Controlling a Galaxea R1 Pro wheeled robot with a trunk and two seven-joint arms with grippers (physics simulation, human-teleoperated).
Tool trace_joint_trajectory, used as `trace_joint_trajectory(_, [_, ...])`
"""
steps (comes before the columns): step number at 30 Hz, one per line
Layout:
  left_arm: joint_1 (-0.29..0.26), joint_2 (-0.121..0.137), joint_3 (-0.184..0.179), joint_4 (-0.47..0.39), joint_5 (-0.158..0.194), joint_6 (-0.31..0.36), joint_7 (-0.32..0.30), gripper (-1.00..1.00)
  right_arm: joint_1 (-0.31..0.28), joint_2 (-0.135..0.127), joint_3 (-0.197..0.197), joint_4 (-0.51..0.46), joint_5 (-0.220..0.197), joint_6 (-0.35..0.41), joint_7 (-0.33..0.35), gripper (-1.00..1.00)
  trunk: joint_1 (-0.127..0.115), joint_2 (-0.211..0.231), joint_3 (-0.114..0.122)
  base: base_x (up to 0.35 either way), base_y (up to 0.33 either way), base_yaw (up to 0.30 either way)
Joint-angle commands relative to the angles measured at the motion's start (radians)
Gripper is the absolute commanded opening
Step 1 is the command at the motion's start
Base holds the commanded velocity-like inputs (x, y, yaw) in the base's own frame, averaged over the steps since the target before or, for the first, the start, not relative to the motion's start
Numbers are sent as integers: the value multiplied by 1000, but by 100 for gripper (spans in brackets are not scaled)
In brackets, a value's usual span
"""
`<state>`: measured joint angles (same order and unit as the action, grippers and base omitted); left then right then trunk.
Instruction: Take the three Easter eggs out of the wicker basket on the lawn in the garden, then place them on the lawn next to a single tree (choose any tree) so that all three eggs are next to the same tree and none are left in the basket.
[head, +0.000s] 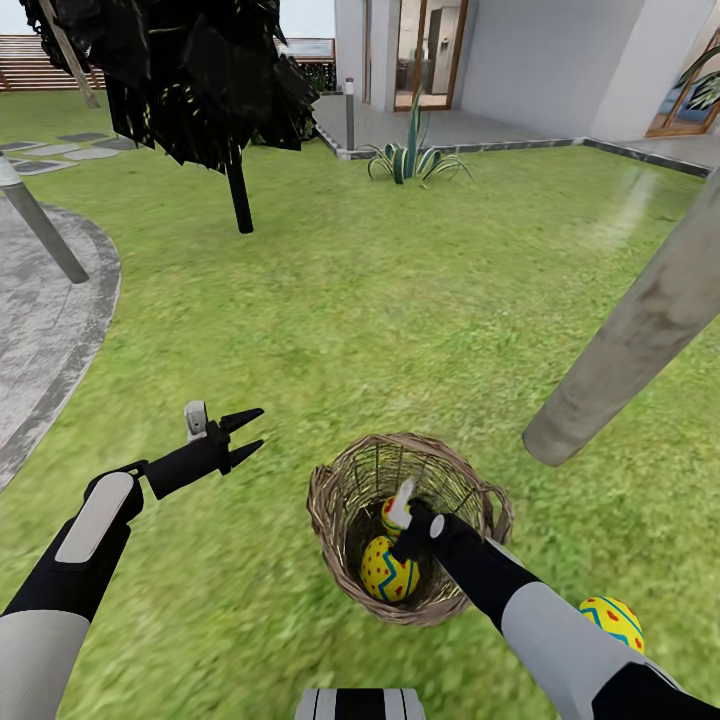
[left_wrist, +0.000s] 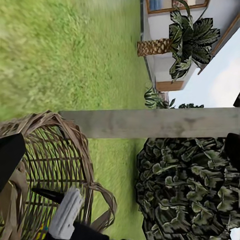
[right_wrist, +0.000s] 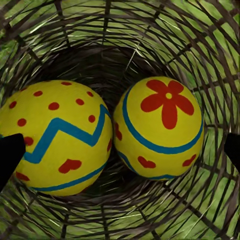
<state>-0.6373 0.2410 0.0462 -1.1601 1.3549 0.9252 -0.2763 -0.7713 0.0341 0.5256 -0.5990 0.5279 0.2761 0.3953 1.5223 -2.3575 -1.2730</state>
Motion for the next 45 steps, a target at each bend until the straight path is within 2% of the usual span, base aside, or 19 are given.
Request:
trace_joint_trajectory(1, [-1,0,1,0,-5,4,-6,100,0,0,1,-3,10,2,22,100,0,0,-1,0,0,0])
trace_joint_trajectory(8, [-1,0,1,1,-5,4,-6,100,0,1,-3,0,2,-73,79,100,11,-21,-10,0,0,0])
trace_joint_trajectory(18, [0,0,1,3,-5,4,-6,100,0,5,-6,4,2,-79,86,100,11,-21,-10,0,0,0])
trace_joint_trajectory(24, [0,-1,0,7,-5,4,-5,100,-2,6,-4,8,8,-71,97,100,31,-56,-26,0,0,0])
trace_joint_trajectory(29, [0,-1,-2,8,-5,4,-5,100,-16,6,-5,12,2,-10,198,100,31,-56,-26,0,0,0])
trace_joint_trajectory(33, [0,-2,-2,8,-5,4,-5,100,-28,6,-5,16,5,29,229,100,31,-56,-26,0,0,0])
trace_joint_trajectory(39, [0,-2,-2,8,-5,4,-4,100,-41,6,-4,35,7,33,233,100,31,-56,-26,0,0,0])
trace_joint_trajectory(45, [0,-2,-2,8,-5,4,-4,100,-49,6,-4,46,8,32,234,100,54,-98,-45,0,0,0])
